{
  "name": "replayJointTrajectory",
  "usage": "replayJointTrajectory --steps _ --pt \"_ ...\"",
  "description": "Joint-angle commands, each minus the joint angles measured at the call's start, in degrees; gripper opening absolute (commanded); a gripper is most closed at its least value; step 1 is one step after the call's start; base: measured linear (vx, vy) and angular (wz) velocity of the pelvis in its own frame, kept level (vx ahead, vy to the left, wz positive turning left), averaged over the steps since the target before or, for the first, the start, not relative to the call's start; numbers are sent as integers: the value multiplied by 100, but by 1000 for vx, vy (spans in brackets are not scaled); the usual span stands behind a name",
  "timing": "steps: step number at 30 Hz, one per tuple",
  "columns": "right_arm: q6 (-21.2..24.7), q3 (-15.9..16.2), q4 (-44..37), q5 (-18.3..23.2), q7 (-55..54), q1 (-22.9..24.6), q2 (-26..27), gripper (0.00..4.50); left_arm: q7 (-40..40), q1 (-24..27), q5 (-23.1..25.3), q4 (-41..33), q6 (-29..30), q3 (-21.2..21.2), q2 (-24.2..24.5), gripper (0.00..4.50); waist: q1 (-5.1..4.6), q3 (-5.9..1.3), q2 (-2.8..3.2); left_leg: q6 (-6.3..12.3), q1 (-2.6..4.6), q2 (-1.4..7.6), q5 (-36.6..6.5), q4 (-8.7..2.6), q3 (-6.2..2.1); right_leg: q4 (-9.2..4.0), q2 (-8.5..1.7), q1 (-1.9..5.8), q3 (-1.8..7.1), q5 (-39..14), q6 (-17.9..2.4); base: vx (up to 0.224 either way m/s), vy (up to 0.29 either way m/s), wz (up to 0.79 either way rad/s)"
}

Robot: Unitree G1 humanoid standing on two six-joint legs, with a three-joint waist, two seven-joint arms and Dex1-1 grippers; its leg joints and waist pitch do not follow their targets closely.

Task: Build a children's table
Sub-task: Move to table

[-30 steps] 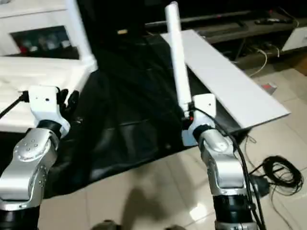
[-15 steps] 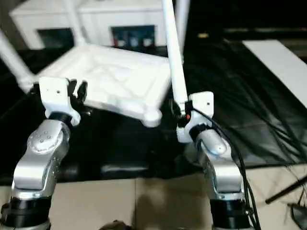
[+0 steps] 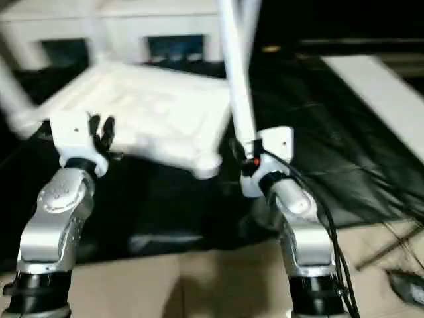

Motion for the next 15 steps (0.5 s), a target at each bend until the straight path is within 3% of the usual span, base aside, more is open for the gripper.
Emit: replayJointTrajectory --steps 1,2,3,4,5,6,7,8,9,10,11,12,13,14,15 --pt "-26 120 -58 -86 40 -56 -30 184 116 94 216 -37 -10 -28 112 132 230 -477 -293 718 -433 130 1782 -192 169 -355 -567 1024 342 7037 -496 -41 -60 2" --pt "-32 150 -57 -130 38 -54 -51 184 123 99 254 -38 -16 -48 127 132 229 -439 -260 438 -429 174 1647 -396 198 -264 -534 1021 -367 7243 -541 -79 -57 1" --pt "-31 187 -44 -173 49 -58 -66 184 77 91 229 -41 24 -74 140 132 164 -403 -72 263 -333 197 1872 -550 142 -469 -425 926 -570 6357 -443 -79 -57 1" --pt "-7 212 -30 -169 85 -61 -66 184 104 73 271 -38 60 -102 154 132 115 -337 186 123 -427 254 1904 -640 -1 -613 -240 946 -848 3963 -241 -126 -50 29" --pt "-10 235 -20 -162 111 -62 -68 184 135 57 298 -23 80 -103 147 132 99 -311 326 99 -396 436 1560 -770 -193 -686 -148 960 -927 2398 -363 -108 -94 54" --pt "3 218 -33 -99 104 -64 -21 184 230 38 359 15 71 -85 124 132 -41 -252 497 320 -116 877 630 -1083 -868 -497 160 761 -865 -567 -771 -108 -94 54" --pt "6 212 -42 -90 94 -67 -11 184 260 39 391 25 25 -86 126 132 -41 -252 497 320 -116 877 630 -1083 -868 -497 160 761 -865 -567 -771 -86 -110 66" --pt "51 171 -61 6 114 -63 33 184 269 37 267 40 47 0 54 132 -79 -167 521 630 48 1098 -225 -1268 -1270 -193 247 557 -690 -1307 -1117 -78 -131 69" --pt "79 147 -79 63 131 -62 56 184 286 34 194 37 107 56 9 132 -37 -107 445 840 145 1529 -766 -1274 -962 14 138 337 -401 -987 -1146 -78 -131 69" --pt "133 161 -93 102 159 -66 34 184 302 29 174 38 92 98 -14 132 58 -121 405 1083 97 1373 -1075 -1222 -599 -61 116 350 -252 -557 -1363 -80 -217 62" --pt "133 161 -93 102 159 -66 34 184 302 29 174 38 92 98 -14 132 114 -106 309 1180 32 1196 -1048 -1113 -356 -349 38 393 -152 -533 -1613 -72 -239 51" --pt "126 178 -99 122 204 -54 20 184 262 19 191 77 176 76 42 132 302 -133 6 862 22 346 -867 -243 405 -1124 -119 322 31 -1685 -2032 -72 -239 51" --pt "126 174 -102 134 208 -46 25 184 225 14 146 103 188 89 49 132 454 -180 -63 788 -86 258 -519 5 541 -1206 -258 496 174 -2510 -1882 -43 -195 27" --pt "126 210 -91 66 210 -25 -11 184 154 -2 34 145 193 132 49 132 744 -202 -63 529 -351 500 775 -273 431 -1083 -407 685 417 -3092 -487 -58 -155 17" --pt "140 259 -70 -46 203 -15 -67 184 105 -11 -51 140 181 161 36 132 781 -196 -46 470 -300 543 847 -393 462 -1070 -328 636 395 -3129 -175 -58 -155 17"
